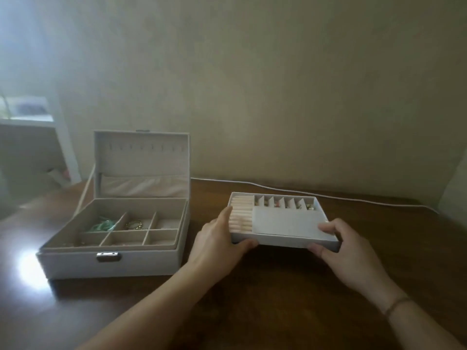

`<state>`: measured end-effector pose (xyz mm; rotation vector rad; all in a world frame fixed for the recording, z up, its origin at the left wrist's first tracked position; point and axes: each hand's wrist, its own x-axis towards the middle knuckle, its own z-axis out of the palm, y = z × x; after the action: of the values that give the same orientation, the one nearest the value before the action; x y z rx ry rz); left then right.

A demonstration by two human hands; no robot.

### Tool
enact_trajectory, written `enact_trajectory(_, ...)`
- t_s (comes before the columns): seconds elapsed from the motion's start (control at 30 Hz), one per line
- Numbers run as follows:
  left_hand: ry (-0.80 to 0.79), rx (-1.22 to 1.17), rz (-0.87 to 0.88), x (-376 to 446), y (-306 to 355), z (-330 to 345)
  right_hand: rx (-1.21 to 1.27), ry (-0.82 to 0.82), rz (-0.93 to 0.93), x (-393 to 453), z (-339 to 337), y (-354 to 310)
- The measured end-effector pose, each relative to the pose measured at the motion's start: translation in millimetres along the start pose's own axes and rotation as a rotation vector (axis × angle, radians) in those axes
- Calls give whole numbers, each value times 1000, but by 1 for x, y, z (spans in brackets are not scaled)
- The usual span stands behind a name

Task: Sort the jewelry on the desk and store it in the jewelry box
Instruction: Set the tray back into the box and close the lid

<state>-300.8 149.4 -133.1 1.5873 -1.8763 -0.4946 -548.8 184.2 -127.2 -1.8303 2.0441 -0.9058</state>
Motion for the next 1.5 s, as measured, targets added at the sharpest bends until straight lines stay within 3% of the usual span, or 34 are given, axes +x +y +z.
enact_trajectory(0.23,206,20,66,-18,-28,-102,102,64,-186,-11,21,-83)
enact_trajectory(0.57,330,105,-163,-72,-144,-189,174,-88,-333,-30,123,-200)
enact_trajectory(1.23,244,142,-140,-57,-198,-179,225,-19,-389,-28,169,-206)
enact_trajectory(1.5,301,118,-86,-67,-207,-165,-48,-108,-533,-40,177,-191)
